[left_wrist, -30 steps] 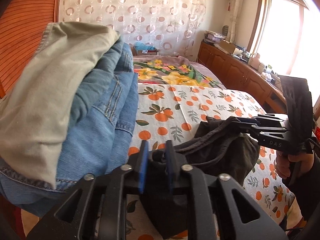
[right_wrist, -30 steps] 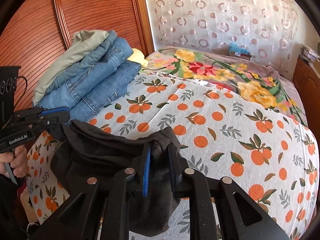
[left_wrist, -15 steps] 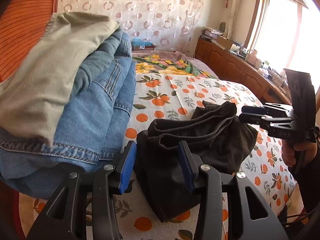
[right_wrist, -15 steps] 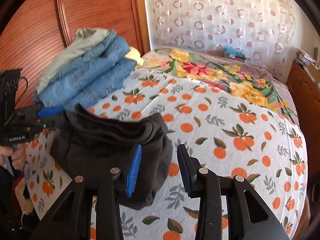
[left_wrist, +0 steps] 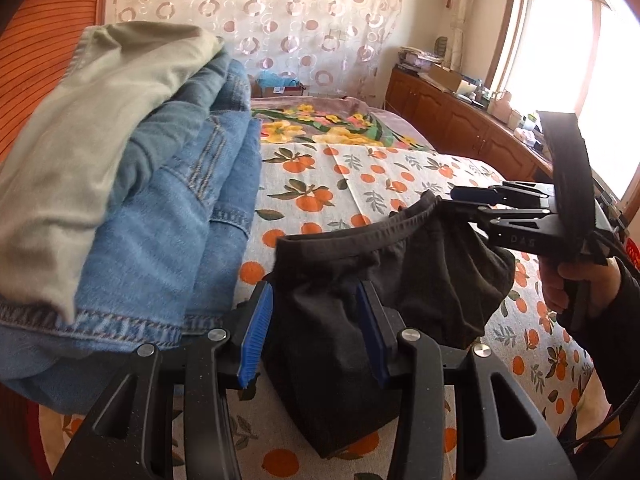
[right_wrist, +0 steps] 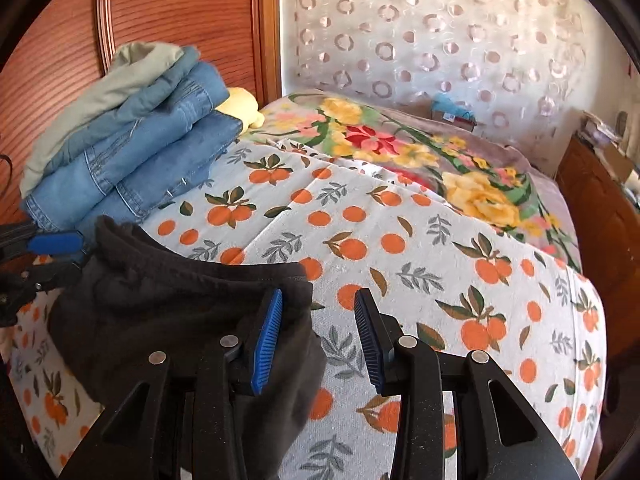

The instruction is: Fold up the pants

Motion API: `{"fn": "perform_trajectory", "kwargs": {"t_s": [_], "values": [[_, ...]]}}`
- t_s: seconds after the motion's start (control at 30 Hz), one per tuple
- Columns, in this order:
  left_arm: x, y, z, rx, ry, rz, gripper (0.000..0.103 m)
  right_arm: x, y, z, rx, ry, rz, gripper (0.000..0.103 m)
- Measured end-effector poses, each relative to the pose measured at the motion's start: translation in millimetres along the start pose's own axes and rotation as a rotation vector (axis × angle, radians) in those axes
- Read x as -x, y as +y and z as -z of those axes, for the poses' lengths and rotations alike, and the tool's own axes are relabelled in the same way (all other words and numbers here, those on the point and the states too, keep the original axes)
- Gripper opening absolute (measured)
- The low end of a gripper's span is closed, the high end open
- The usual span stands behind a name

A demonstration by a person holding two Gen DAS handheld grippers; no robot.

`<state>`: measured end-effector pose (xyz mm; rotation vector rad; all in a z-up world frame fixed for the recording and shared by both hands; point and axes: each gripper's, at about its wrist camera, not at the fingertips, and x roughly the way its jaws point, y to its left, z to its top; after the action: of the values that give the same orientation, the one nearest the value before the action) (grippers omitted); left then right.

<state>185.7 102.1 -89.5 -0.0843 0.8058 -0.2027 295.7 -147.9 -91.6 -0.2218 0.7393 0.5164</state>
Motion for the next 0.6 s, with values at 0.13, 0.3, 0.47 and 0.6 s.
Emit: {"fn": "perform_trajectory", "kwargs": {"t_s": [0.13, 0.3, 0.47, 0.6], "values": [[-8, -3, -4, -0.015, 0.015, 0.002, 0.045, 11, -3, 8, -0.018, -0.006, 0.005, 0.039], [-21, -6, -7, -0.035, 0.034, -0.028, 0.045, 28, -4, 26, -0.047, 0.012, -0.028, 0.039], [-18, -9, -4, -0.027, 0.027, -0.01, 0.045, 59, -6, 49, -0.047, 0.027, -0.041, 0.039], [-16, -13, 2, -0.03, 0.035, -0.002, 0.045, 73, -10, 60, -0.069, 0.033, -0.045, 0.039]]}}
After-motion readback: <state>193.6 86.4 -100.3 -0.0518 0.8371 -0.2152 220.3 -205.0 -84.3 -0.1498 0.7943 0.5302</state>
